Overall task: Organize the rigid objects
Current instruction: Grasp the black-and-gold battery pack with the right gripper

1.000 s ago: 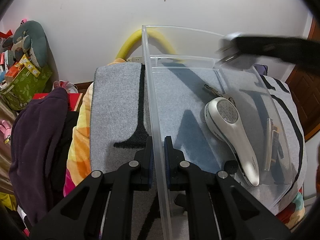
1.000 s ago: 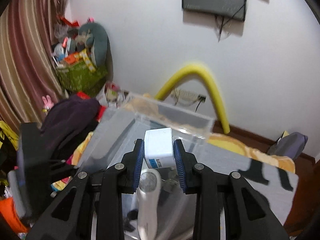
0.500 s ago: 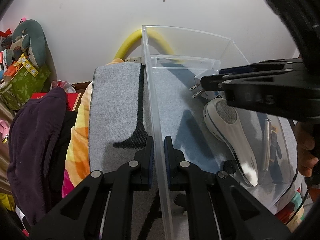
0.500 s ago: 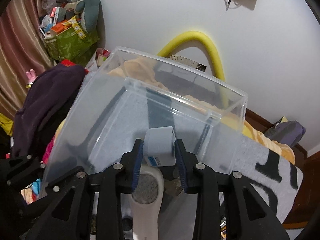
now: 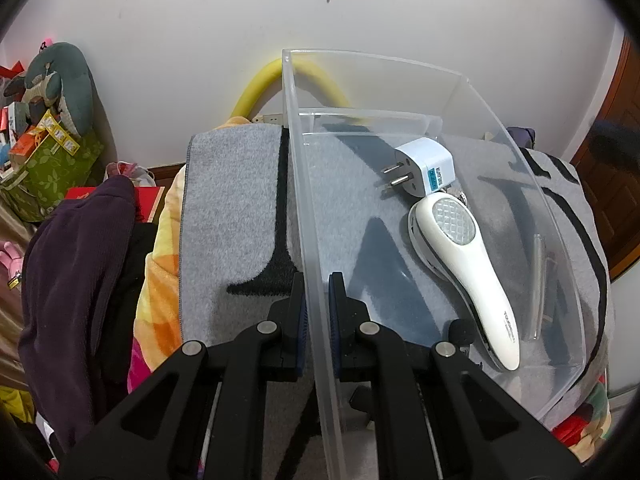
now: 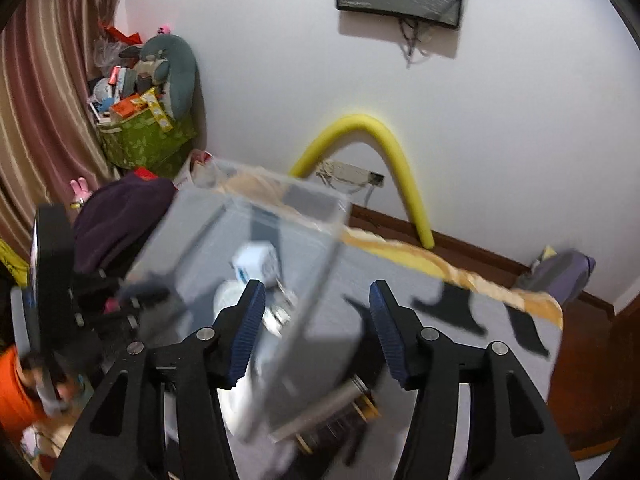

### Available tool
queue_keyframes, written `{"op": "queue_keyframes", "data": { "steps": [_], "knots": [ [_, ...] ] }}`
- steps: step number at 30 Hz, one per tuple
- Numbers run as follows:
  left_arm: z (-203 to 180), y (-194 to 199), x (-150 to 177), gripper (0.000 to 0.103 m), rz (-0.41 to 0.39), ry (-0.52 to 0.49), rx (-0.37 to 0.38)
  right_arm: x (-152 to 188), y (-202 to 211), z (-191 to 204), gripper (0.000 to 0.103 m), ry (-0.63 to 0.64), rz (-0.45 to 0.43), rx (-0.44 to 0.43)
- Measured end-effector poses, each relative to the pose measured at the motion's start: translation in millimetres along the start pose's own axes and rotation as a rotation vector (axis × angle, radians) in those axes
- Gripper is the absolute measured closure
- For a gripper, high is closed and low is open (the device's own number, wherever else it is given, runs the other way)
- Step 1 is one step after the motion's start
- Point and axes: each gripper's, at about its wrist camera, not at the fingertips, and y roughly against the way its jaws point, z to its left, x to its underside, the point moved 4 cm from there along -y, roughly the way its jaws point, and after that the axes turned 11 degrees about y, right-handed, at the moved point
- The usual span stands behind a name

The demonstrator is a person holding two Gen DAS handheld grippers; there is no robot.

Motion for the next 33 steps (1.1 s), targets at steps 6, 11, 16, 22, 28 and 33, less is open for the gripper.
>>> {"op": "queue_keyframes", "data": {
  "steps": [6,11,16,22,28,33],
  "knots": [
    [-1,-1,3,0.094,0.007,-0.008,-0.012,64,-6,-15,0.052,-0.036,0.081,0.033],
    [-2,-1,4,0.094,0.011,-0.015,-0.02,106,-24,-18,0.052,-0.099,0.145,0.0],
    [-2,-1,3,0.094,0.011,-0.015,-0.024,120,-39,-11,0.052,-0.128,0.166,-0.058],
    [-2,0,3,0.094,0.01,-0.016,-0.025,120,-61,-5,0.052,-0.126,0.188,-0.071],
    [-3,0,3,0.094,0.01,-0.018,-0.025,121,-66,-6,0.055,-0.117,0.183,-0.047],
    [-4,0,4,0.094,0.006,-0.02,-0.031,124,-61,0,0.065,-0.086,0.171,-0.005]
  ]
}}
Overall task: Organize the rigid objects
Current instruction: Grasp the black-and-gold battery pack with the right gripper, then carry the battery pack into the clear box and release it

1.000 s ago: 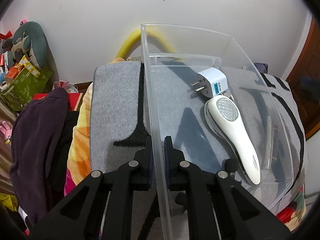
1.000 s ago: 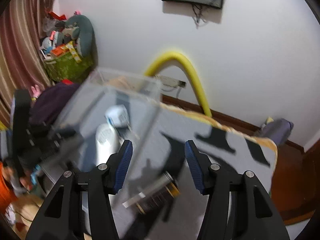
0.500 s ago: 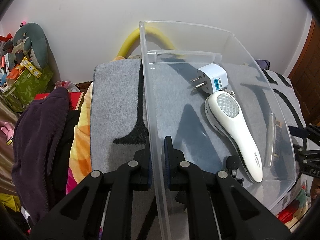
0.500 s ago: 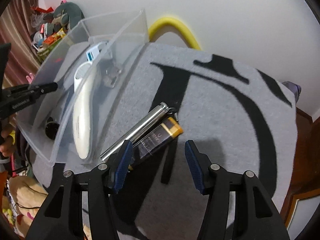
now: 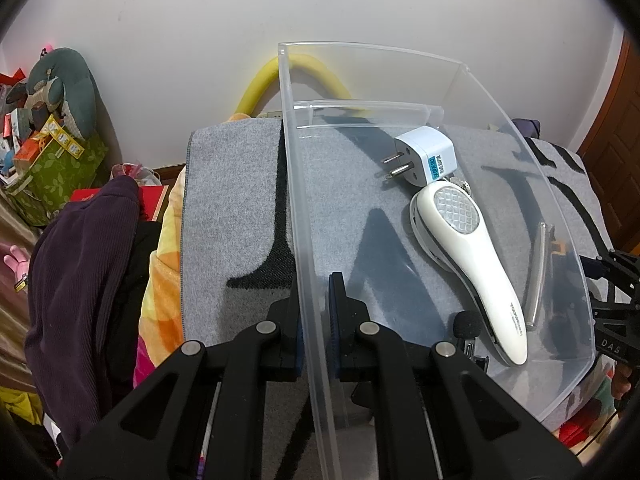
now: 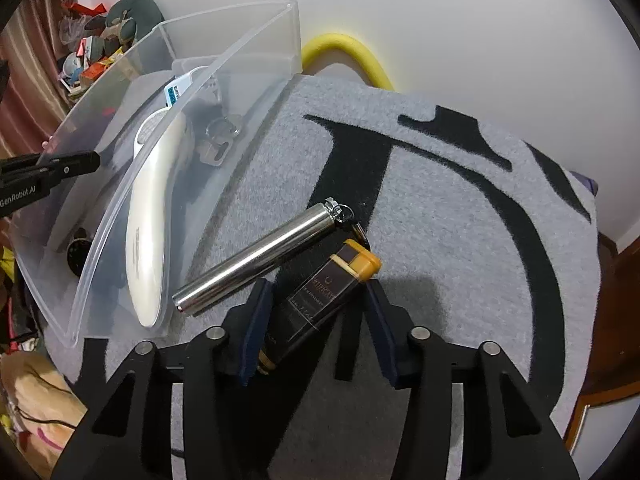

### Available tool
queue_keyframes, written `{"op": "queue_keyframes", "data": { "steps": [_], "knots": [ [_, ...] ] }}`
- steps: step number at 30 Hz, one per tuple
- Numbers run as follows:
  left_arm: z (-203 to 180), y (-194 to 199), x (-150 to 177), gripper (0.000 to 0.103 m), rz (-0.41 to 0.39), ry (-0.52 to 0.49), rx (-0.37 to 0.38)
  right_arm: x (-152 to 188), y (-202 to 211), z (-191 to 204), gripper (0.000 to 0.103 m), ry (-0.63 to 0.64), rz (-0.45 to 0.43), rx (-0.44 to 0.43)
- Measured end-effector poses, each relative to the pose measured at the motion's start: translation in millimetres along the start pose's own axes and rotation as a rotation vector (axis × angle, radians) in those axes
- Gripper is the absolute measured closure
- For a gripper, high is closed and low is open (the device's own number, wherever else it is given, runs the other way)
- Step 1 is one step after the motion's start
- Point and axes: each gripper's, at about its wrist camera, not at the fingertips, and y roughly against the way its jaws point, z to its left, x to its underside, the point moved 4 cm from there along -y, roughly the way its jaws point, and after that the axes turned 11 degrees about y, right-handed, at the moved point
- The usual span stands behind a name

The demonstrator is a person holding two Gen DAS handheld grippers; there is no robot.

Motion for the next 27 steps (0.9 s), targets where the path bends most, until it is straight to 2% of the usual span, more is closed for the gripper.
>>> {"op": "queue_keyframes", "data": {
  "steps": [8,17,27],
  "knots": [
    [0,0,0,0.094,0.0,0.0,-0.001,9,21,5,0.09,0.028,-0.038,0.022],
    [1,0,0,0.094,0.0,-0.001,-0.001,-1,63,0,0.092,0.059,-0.12,0.073],
    [3,1,0,0.094,0.0,0.002,0.009,-64,97,24,0.093,0.102,-0.255,0.081]
  ]
}}
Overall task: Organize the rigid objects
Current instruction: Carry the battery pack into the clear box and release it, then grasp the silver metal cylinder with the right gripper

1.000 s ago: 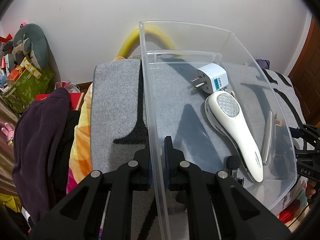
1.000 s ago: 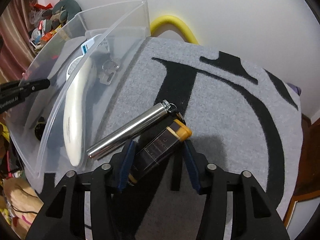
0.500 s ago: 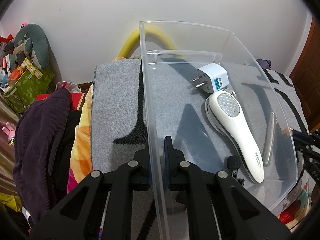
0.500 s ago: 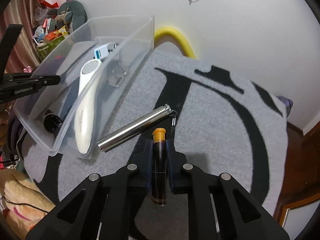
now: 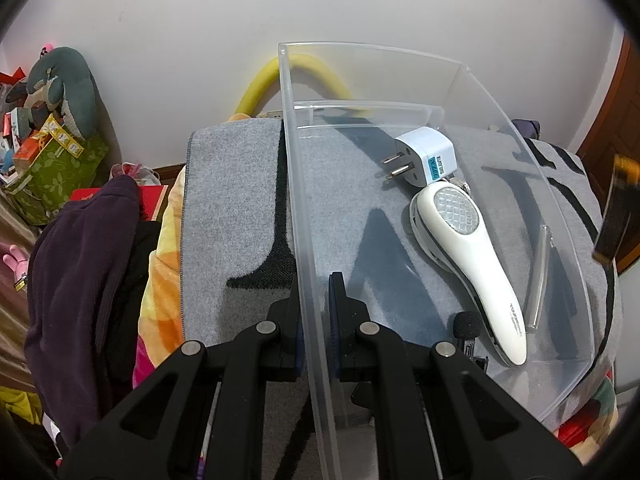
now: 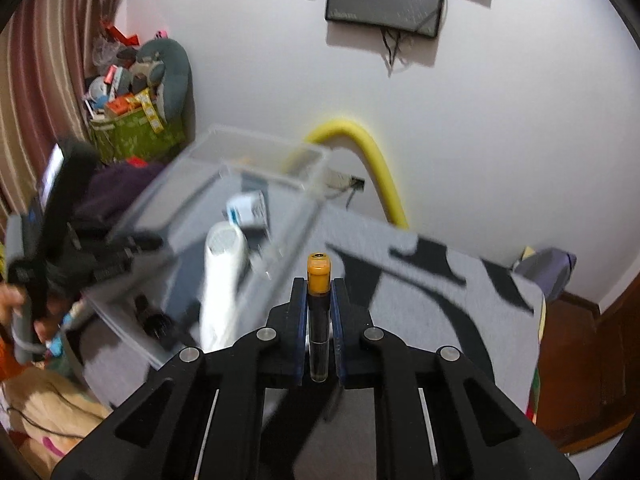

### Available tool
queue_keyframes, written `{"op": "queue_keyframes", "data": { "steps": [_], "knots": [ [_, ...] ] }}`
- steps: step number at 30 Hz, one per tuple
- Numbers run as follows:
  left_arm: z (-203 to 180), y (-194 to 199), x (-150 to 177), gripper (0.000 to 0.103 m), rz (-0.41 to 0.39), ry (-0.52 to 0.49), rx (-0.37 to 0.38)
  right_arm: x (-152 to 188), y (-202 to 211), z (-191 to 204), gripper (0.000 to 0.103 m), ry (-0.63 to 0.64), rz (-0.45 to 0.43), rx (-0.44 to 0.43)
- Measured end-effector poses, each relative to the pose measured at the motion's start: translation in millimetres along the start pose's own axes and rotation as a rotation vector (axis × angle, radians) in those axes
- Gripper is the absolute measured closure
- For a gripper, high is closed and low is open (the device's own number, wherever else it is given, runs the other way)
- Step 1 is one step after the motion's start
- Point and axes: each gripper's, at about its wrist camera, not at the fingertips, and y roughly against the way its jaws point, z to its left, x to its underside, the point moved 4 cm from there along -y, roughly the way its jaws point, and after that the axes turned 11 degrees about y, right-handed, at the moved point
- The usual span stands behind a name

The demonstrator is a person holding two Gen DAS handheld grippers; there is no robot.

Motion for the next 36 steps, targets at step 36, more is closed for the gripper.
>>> {"op": "queue_keyframes", "data": {
  "steps": [36],
  "knots": [
    [1,-2,1,0.094,0.001,0.002,0.013,-61,-70,37,0.078,-0.01,0.08,-0.225]
  ]
}}
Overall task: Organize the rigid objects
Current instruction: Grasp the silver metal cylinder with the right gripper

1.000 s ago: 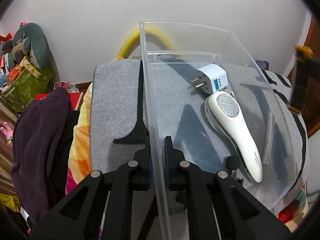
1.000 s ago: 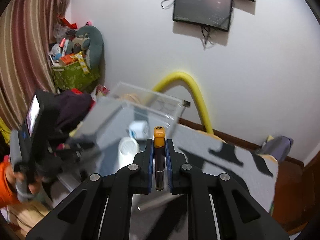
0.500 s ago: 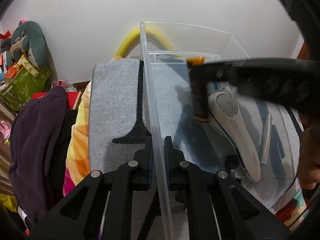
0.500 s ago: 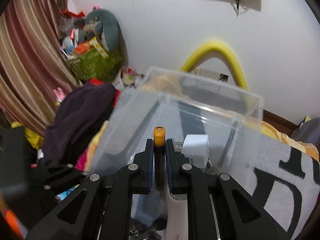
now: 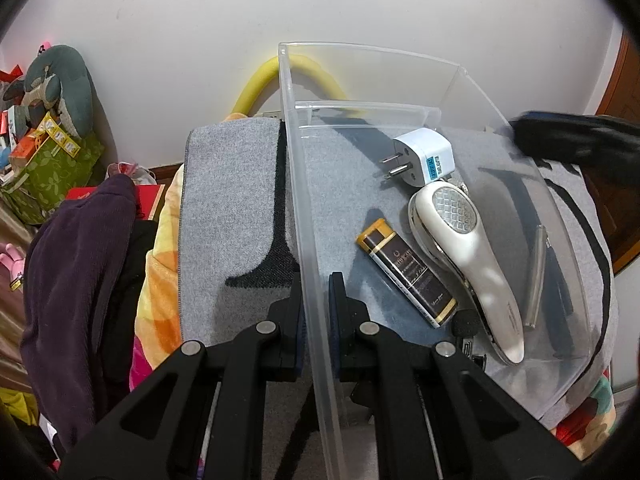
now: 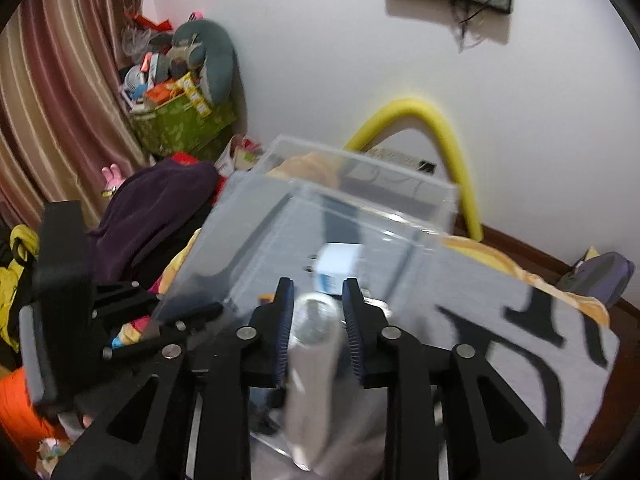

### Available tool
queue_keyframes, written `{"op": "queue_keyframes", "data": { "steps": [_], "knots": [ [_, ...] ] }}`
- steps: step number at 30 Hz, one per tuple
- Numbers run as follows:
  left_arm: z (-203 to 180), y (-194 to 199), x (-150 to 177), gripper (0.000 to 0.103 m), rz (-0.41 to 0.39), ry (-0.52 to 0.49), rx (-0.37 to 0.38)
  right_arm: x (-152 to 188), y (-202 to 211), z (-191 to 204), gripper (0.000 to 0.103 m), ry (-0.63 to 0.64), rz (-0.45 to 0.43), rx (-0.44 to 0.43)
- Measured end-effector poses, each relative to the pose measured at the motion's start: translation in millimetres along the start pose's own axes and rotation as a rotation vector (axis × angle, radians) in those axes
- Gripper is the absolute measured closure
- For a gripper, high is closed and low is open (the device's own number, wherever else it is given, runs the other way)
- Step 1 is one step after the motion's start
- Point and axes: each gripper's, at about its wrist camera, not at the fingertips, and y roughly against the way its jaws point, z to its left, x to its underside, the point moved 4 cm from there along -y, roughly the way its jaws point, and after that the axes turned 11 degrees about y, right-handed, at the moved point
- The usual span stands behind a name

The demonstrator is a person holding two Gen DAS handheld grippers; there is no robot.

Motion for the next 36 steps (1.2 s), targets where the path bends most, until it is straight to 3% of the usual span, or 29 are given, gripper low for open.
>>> {"op": "queue_keyframes", "data": {
  "steps": [6,10,20,22,25,27,30,33,36],
  "knots": [
    [-1,0,0,0.094,0.002,-0.004,-0.007,32,40,-33,0.06,0.005,-0.024,0.165],
    [-3,1,0,0.094,0.002,-0.007,-0.016,61,47,-51,0.06,-0.021,0.013,0.213],
    [-4,1,0,0.094,0.006,-0.013,-0.031,115,-10,-61,0.06,-0.174,0.153,0.081],
    [-5,1,0,0.094,0.005,-0.015,-0.033,118,-18,-59,0.051,-0.207,0.144,0.04],
    [-5,1,0,0.094,0.004,-0.016,-0.035,119,-29,-61,0.048,-0.218,0.146,0.044],
    [-5,1,0,0.094,0.004,-0.016,-0.034,117,-29,-58,0.056,-0.192,0.139,0.075],
    [-5,1,0,0.094,0.003,-0.017,-0.036,117,-26,-52,0.078,-0.148,0.132,0.094],
    [-5,1,-1,0.094,0.001,-0.018,-0.037,120,-22,-48,0.087,-0.125,0.13,0.108],
    [-5,1,-1,0.094,0.001,-0.017,-0.035,124,-15,-50,0.089,-0.114,0.122,0.131]
  ]
}}
